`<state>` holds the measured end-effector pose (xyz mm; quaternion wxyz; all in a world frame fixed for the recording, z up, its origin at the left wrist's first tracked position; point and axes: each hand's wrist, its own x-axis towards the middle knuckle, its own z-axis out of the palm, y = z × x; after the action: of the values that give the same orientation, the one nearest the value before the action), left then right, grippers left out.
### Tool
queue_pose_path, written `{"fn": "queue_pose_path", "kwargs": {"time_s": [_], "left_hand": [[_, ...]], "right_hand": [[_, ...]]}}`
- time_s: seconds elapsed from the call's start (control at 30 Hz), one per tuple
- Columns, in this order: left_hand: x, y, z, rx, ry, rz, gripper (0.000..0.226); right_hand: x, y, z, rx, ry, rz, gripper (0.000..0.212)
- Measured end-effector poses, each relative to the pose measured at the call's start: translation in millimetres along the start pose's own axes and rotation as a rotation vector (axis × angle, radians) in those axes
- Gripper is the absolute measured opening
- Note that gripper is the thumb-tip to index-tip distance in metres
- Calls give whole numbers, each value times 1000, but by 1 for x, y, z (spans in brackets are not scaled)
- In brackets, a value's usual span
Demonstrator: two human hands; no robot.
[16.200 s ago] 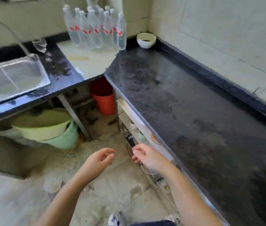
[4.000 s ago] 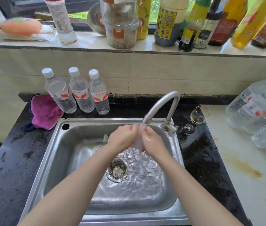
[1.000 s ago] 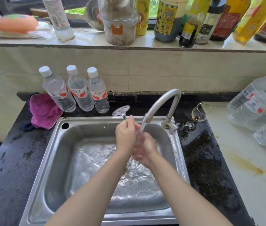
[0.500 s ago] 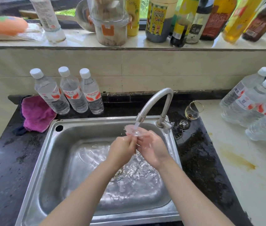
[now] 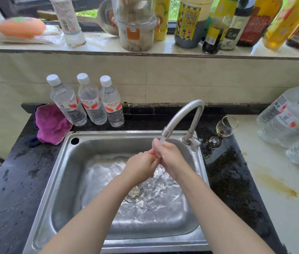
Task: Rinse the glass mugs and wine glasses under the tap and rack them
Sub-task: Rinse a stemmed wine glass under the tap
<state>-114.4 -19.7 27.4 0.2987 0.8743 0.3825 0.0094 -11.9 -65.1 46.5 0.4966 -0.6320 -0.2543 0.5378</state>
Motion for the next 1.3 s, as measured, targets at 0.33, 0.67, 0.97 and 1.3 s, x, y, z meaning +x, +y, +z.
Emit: {"fn": "queue_pose_path", "kwargs": {"time_s": [0.33,0.67,0.97,1.3], "left_hand": [[-7,-2,-17,-756,-209,-201,30],[9,6,-1,30,303,190,50],[-22,-7,10,-685,325,60,47],[-29,-36,8,-515,192,-12,49]], "right_hand": [[11,-9,-26,963,250,185,20],[-4,34,-33,868,68,76,28],[-7,47,-5,1152,-10,437,31],[0,30,-8,478,90,238,28]]}}
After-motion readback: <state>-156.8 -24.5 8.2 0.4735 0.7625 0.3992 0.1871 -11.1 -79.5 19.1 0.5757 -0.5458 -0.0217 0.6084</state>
